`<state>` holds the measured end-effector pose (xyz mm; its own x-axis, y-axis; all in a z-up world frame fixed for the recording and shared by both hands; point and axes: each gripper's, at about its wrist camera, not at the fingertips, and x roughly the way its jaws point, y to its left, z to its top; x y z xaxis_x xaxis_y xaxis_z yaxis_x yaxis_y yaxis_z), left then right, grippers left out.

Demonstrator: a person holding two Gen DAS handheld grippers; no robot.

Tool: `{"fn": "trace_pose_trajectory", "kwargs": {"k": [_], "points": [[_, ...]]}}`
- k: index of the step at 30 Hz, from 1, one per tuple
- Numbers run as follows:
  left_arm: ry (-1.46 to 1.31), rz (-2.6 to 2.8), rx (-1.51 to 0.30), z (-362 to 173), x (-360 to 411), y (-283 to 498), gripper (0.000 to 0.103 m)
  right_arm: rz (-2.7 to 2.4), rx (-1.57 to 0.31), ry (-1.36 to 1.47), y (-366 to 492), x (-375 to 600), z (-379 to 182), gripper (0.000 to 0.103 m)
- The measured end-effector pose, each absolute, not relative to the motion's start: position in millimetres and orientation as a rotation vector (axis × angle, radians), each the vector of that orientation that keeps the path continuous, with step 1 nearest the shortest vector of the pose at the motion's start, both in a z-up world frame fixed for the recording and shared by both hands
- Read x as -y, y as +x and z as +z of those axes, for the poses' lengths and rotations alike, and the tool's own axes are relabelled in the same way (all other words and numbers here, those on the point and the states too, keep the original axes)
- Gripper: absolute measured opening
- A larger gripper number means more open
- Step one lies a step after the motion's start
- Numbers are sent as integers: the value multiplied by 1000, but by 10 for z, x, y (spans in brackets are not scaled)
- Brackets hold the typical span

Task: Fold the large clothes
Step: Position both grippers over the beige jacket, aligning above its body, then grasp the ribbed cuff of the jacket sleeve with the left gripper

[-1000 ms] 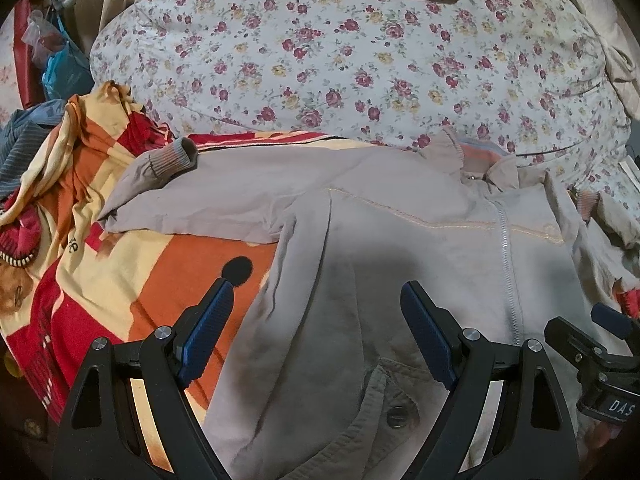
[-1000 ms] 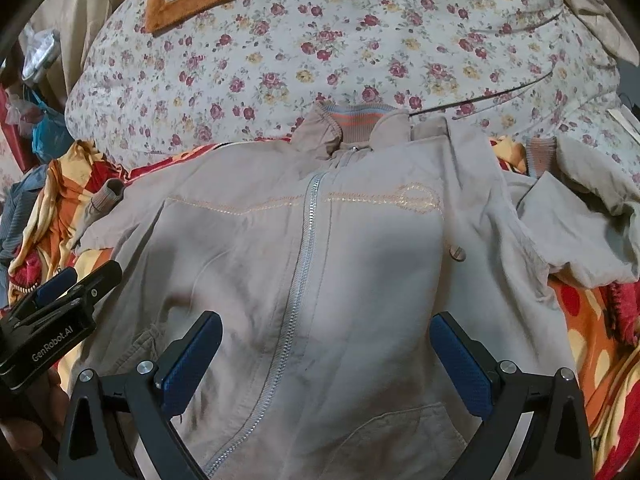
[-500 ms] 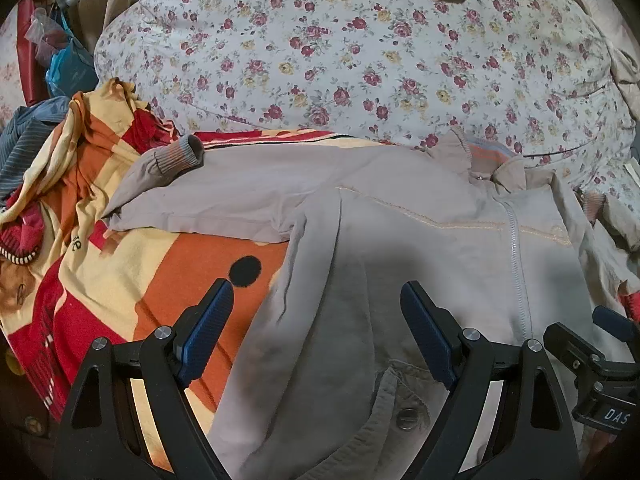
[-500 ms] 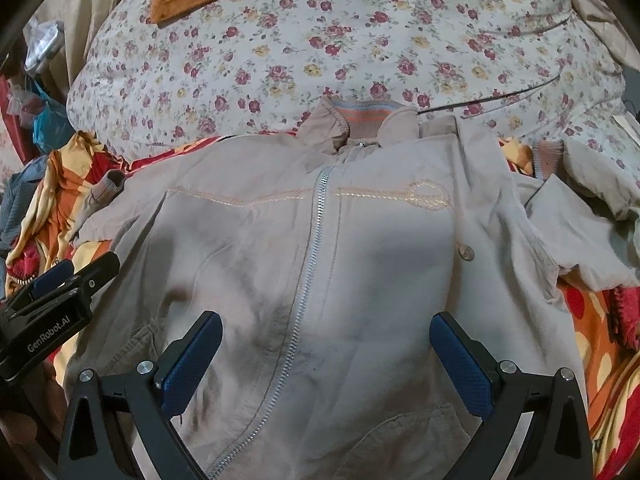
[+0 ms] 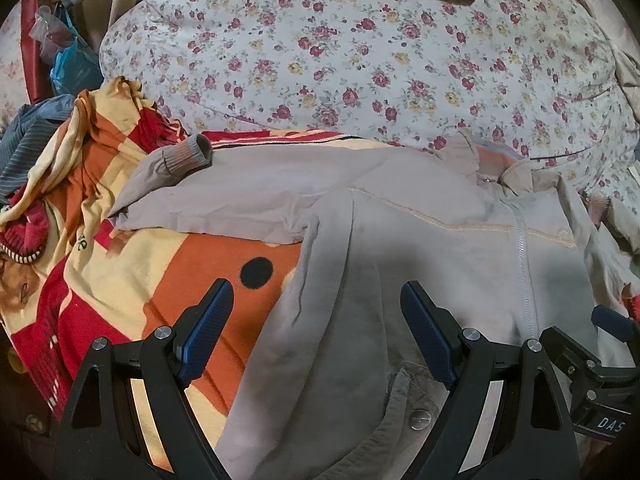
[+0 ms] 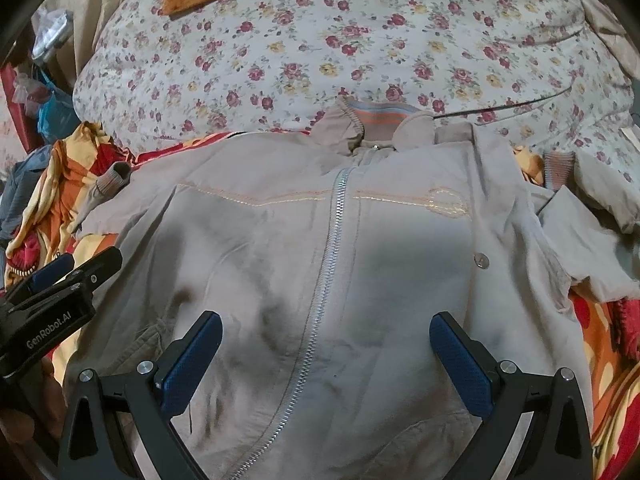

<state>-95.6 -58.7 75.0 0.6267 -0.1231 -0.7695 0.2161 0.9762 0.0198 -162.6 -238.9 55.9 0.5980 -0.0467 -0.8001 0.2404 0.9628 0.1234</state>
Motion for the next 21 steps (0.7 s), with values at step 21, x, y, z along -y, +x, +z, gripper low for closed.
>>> {"fn": "trace_pose_trajectory", "kwargs": {"k": [21], "points": [[94,9,-934,717,-502,318,86,-121,-949,237,-1507,2264,484,103]]}}
